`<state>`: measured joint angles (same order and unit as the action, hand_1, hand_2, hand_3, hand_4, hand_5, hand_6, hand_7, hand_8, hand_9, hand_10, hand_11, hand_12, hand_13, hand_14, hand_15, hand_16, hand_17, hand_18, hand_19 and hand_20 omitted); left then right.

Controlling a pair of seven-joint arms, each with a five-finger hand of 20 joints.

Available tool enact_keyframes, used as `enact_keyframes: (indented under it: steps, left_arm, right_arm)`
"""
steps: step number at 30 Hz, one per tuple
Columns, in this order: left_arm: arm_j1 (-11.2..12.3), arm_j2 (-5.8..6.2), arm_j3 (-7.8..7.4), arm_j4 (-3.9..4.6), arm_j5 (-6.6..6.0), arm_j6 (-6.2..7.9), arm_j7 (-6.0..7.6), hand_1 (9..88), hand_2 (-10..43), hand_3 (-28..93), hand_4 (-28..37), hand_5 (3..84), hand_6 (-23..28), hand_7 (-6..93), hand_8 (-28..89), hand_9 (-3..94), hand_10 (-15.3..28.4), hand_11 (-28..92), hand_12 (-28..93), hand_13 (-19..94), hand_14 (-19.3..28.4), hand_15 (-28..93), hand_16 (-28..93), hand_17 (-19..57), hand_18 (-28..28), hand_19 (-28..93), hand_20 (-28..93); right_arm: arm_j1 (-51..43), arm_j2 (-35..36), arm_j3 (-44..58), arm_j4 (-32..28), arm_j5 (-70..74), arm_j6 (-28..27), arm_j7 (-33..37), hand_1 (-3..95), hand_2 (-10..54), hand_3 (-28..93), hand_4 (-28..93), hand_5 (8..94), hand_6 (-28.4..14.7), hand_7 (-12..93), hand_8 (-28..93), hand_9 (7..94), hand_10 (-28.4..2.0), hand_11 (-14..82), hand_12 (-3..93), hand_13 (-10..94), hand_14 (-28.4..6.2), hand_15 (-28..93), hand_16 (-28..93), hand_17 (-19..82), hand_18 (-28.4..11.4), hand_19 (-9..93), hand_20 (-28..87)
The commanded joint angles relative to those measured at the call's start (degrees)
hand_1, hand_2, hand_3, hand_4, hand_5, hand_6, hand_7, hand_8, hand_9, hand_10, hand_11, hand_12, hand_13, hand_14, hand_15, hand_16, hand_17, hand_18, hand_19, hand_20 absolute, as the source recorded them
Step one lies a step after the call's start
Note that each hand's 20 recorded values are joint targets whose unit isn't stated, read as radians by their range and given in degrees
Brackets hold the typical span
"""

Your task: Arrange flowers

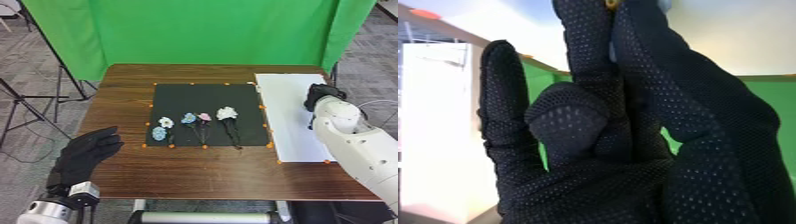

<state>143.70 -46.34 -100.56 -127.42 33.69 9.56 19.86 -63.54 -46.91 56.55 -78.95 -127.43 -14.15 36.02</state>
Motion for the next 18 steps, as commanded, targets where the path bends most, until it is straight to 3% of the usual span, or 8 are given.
enact_keyframes:
  steps: [1,9,11,14,18]
  left_arm:
    - [1.0,-0.66,-0.58,-0.27,0.34,-0.55,-0.58,27.5,3.5,83,-15.9,45.9,13.1,19.4,-10,41.0,22.7,37,11,28,28.4,64,-14,-8.8,22.8,58,11]
    - [1.3,-0.58,-1.01,-0.48,0.32,-0.43,-0.84,27.5,3.5,83,-16.0,45.9,13.2,19.4,-10,40.9,22.6,37,11,28,28.4,64,-14,-8.8,22.8,58,11]
    - [1.6,-0.03,-0.78,-0.63,-0.03,0.32,-0.07,27.4,3.5,83,-15.9,46.0,13.2,19.3,-10,40.9,22.6,37,11,28,28.4,64,-14,-8.8,22.8,58,11]
    - [1.8,0.44,-1.05,-0.57,0.00,0.09,-0.04,27.5,3.5,83,-15.9,45.9,13.2,19.4,-10,41.0,22.7,37,11,28,28.4,64,-14,-8.8,22.8,58,11]
    - [3.2,1.51,-1.04,-0.80,-0.66,0.97,1.71,27.5,3.5,83,-16.0,46.0,13.2,19.3,-10,41.0,22.7,37,11,28,28.4,64,-14,-8.8,22.8,58,11]
  right_arm:
    - [1.4,1.0,-2.9,-0.9,-0.1,1.7,1.1,55.5,-9.5,77,-28,73.0,2.1,44,-3,87.6,-3.3,15.6,37.0,80,-0.8,77,20,36,-15.8,84,9]
    - [3.9,2.1,-5.1,-2.7,0.3,5.1,-0.8,55.7,-9.5,77,-28,73.9,2.1,43,-2,88.2,-3.5,15.1,37.2,80,-0.7,77,20,36,-15.9,84,8]
    - [5.0,2.2,-6.2,-2.8,0.2,6.6,-1.2,55.7,-9.5,77,-28,74.2,2.1,43,-2,88.5,-3.5,15.1,37.2,80,-0.6,77,20,36,-15.9,84,8]
    - [5.4,3.1,-6.8,-4.0,0.6,7.9,-1.6,55.7,-9.5,77,-28,74.4,2.1,43,-2,88.8,-3.5,14.9,37.2,81,-0.5,77,20,36,-16.0,85,8]
    - [6.3,4.1,-7.6,-5.8,1.6,9.5,-2.5,55.6,-9.5,78,-28,75.0,2.1,42,-2,89.2,-3.6,14.8,37.2,81,-0.5,77,20,37,-16.1,85,8]
